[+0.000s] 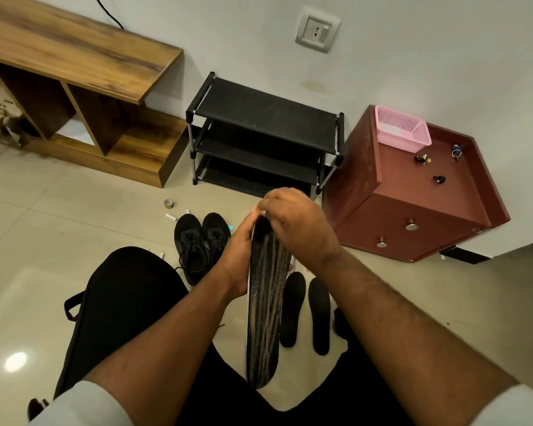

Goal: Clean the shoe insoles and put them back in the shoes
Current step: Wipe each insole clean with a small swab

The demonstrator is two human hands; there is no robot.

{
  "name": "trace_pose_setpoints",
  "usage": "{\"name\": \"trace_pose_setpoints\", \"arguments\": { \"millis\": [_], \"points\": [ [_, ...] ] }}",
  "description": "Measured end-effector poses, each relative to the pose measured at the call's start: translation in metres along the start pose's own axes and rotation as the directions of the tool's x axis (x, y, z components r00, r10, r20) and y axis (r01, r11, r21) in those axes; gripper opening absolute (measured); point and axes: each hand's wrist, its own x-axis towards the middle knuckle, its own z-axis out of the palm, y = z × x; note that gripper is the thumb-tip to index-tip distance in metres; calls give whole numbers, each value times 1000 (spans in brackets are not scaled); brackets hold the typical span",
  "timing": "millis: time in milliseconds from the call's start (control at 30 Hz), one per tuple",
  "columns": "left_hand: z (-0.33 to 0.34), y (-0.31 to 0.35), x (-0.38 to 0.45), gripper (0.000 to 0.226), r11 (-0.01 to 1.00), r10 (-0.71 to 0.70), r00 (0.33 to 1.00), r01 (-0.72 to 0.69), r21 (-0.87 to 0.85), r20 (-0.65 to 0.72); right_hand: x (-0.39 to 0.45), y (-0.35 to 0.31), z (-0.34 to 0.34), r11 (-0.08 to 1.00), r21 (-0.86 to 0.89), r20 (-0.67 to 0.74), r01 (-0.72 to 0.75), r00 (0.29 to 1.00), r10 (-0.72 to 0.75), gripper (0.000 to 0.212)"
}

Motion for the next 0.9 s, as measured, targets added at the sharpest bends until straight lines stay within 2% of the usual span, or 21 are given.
{"name": "trace_pose_setpoints", "arguments": {
  "millis": [133, 300, 400, 500, 567, 700, 800, 900],
  "points": [
    [0, 0, 0, 60, 1000, -15, 1000, 15, -16, -3, 2, 1, 1, 1000, -16, -13, -23, 1000, 23, 18],
    [-5, 0, 4, 63, 997, -31, 1000, 30, -65, -7, -18, -11, 9, 998, 51, 75, 21, 997, -25, 33],
    [-2, 1, 5, 62, 998, -40, 998, 42, -52, 42, -6, 2, 2, 998, 58, 8, -22, 1000, 22, 33],
    [2, 3, 4, 67, 992, -80, 990, 90, -92, 115, 6, 19, -3, 996, -10, -61, -89, 994, 88, 25],
    [1, 4, 4, 67, 992, -78, 990, 89, -91, 117, 6, 24, 0, 993, -7, -61, -114, 992, 113, 16],
    [-6, 5, 8, 66, 991, -51, 994, 63, -115, 100, -10, 19, 4, 996, 67, -11, -51, 999, 52, 16],
    [-9, 6, 10, 64, 995, -37, 995, 45, -87, 93, -13, 20, 2, 1000, 20, 57, 22, 998, -23, 18],
    [-5, 5, 8, 63, 997, -53, 993, 58, -41, 104, 1, 27, -4, 1000, -28, 16, 14, 1000, -14, 17]
  ]
}}
